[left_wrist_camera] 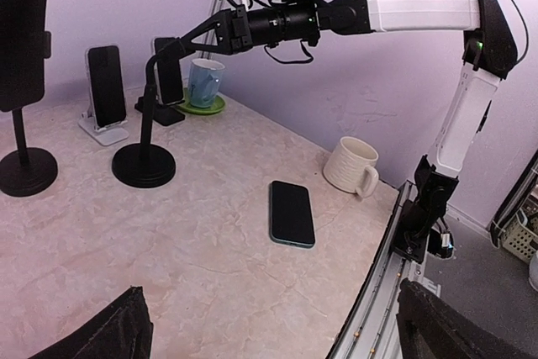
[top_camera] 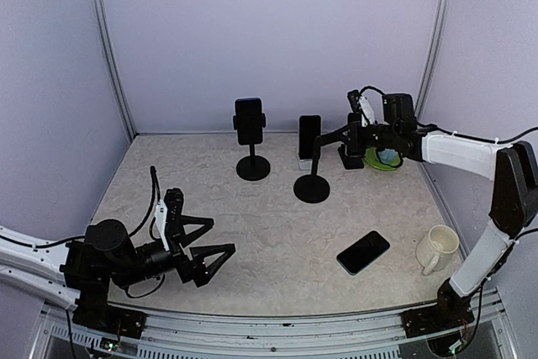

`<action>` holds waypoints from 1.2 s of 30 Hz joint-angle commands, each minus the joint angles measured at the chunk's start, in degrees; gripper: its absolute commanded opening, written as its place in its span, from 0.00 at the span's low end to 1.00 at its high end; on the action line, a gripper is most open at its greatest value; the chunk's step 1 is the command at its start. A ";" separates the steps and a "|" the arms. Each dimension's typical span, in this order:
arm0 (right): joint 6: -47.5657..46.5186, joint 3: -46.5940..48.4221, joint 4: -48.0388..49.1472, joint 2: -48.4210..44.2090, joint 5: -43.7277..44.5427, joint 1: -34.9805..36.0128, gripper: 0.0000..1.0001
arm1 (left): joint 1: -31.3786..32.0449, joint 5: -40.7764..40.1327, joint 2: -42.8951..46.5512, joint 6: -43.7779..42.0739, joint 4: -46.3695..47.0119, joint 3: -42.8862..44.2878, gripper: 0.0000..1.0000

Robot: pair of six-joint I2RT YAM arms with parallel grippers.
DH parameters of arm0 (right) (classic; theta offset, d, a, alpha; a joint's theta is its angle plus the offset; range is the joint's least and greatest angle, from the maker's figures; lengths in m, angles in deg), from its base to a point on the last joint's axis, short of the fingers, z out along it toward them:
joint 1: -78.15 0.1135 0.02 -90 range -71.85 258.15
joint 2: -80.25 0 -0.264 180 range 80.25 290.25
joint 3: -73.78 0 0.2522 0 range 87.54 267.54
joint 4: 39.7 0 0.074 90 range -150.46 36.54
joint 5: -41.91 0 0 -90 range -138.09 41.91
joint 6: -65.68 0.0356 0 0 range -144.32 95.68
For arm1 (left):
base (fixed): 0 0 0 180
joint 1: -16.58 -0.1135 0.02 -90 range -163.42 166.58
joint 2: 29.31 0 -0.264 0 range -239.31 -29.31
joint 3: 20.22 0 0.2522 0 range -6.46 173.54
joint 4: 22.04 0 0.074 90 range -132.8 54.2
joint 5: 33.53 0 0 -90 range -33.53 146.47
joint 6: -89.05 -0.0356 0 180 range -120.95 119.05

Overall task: Place the phone on the phone stand
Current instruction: Pick up the phone stand at the center of the board, then place the phone stand at the center of the board.

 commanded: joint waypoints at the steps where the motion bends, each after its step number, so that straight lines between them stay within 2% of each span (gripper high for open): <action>1: -0.37 0.62 0.01 -0.23 -2.88 -0.24 0.00 | 0.65 -3.94 1.02 1.47 -1.94 -1.15 0.99; 5: 0.00 1.05 -0.92 -0.84 -4.03 0.81 0.00 | 0.62 -4.81 -0.35 0.05 -1.67 -0.24 0.99; 9: 0.49 1.66 -1.85 -3.63 0.00 4.25 0.00 | 0.67 -5.06 -3.11 -0.69 -1.74 1.52 0.99; 16: 4.95 2.61 -3.88 -9.18 13.07 13.51 0.00 | 0.65 -7.70 -3.28 1.40 -0.84 1.52 0.99; 22: 9.63 2.13 -3.89 -11.32 30.11 25.22 0.00 | 0.80 -10.16 0.16 2.92 -1.40 0.08 0.99; 30: 14.81 0.98 0.15 -8.12 49.24 38.47 0.00 | 3.15 -15.62 4.69 5.68 -2.60 -1.63 0.99; 36: 21.46 1.91 0.56 -4.17 54.58 42.91 0.00 | 5.99 -19.60 6.59 6.84 -4.58 -1.93 0.99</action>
